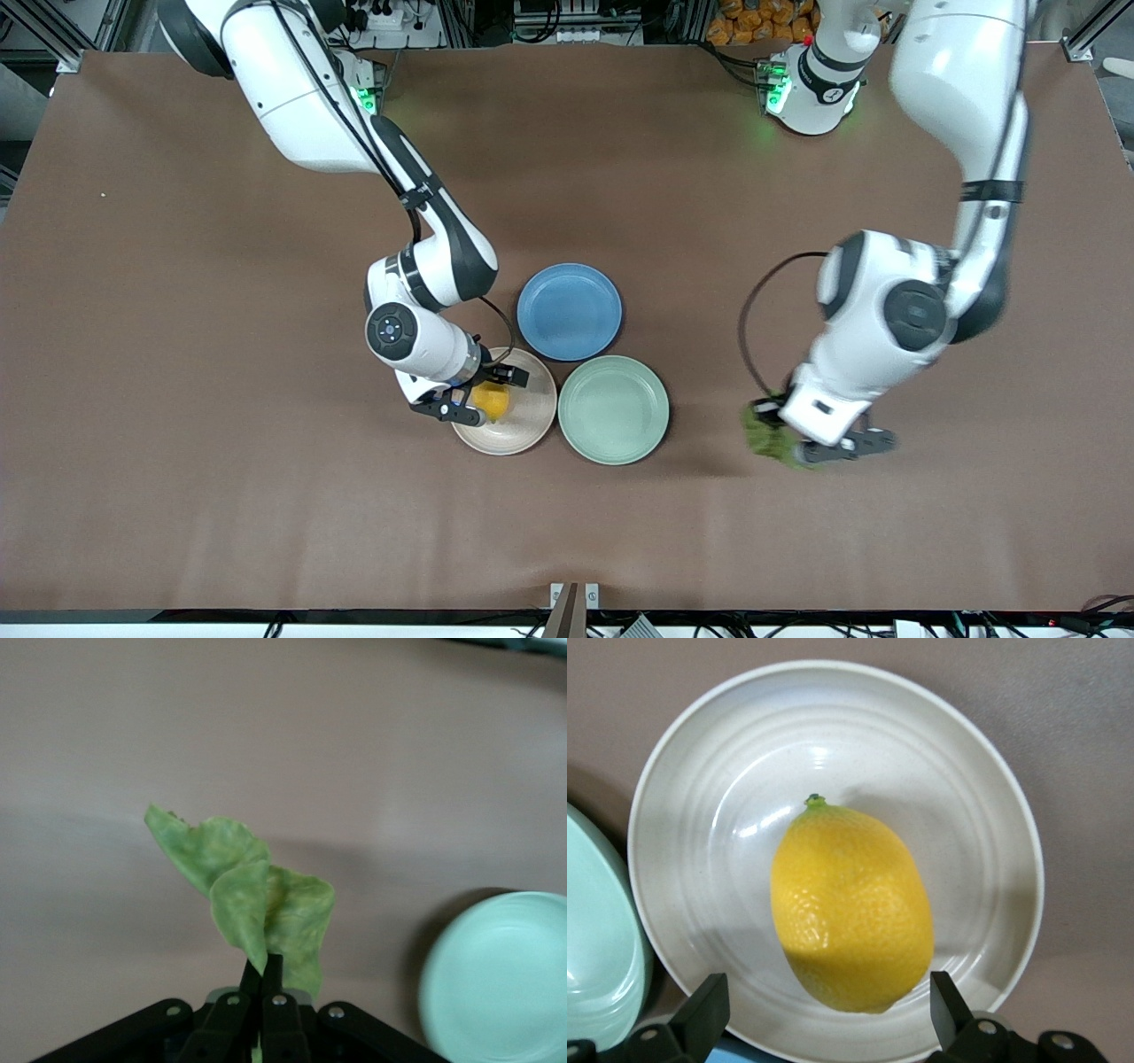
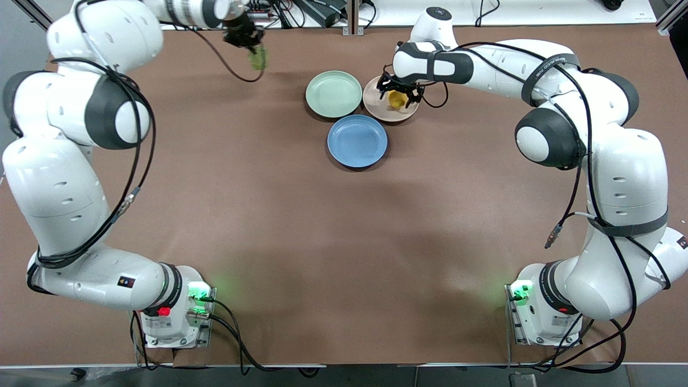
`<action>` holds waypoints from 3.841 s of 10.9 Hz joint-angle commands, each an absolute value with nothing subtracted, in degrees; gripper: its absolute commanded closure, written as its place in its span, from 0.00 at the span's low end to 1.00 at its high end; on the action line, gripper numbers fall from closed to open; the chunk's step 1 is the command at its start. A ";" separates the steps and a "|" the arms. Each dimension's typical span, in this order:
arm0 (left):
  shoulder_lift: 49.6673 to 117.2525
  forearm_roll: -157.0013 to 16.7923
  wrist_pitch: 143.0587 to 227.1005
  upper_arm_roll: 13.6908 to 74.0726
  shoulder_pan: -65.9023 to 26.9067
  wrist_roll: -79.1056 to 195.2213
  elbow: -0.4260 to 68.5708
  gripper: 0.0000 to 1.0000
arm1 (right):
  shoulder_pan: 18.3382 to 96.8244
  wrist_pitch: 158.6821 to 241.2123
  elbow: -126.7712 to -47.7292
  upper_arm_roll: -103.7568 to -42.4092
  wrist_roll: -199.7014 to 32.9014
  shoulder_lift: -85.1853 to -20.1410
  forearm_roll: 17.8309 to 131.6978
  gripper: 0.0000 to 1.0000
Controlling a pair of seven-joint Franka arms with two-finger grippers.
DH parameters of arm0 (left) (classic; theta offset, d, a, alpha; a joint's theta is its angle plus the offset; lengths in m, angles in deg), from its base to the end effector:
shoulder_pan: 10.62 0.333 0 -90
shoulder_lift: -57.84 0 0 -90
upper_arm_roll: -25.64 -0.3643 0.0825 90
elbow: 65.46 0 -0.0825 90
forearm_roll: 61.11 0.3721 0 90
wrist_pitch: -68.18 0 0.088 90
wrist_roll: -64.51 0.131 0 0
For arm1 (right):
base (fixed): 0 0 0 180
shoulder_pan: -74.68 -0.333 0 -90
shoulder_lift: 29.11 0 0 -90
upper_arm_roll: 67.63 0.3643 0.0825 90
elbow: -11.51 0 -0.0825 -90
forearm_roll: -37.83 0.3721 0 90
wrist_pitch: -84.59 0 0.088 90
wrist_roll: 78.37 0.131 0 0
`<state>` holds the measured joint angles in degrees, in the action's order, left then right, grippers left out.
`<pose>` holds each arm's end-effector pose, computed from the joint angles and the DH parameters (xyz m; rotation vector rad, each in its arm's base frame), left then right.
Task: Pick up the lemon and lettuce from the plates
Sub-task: 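Place the lettuce on the table beside the plates and open the left gripper, then grasp the yellow lemon on the cream plate with the right gripper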
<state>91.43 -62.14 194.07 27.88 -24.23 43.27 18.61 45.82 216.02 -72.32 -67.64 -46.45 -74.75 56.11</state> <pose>0.7170 -0.1986 0.3744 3.0506 0.1705 0.1912 0.6522 0.3736 0.2295 -2.8875 0.3798 0.1366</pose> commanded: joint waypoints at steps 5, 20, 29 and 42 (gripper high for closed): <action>94.92 -61.55 194.04 28.81 -15.11 51.76 25.15 1.00 | 44.97 218.18 -70.32 -68.16 -46.20 -78.41 53.56 0.00; 77.37 -61.02 173.43 28.54 -10.89 59.76 18.32 0.00 | 45.76 220.64 -66.19 -68.34 -48.29 -81.58 53.56 0.00; 62.95 -59.37 158.71 28.81 -10.18 60.98 17.15 0.00 | 47.17 218.63 -66.19 -68.34 -53.58 -81.14 53.21 0.86; 54.94 -59.44 162.22 30.48 -10.18 61.08 25.68 0.00 | 57.62 184.80 -55.64 -69.30 -64.22 -75.88 42.34 0.85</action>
<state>56.19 -60.54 161.54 30.28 -10.48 60.43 24.75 55.88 188.98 -55.17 -69.69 -62.53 -78.71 47.46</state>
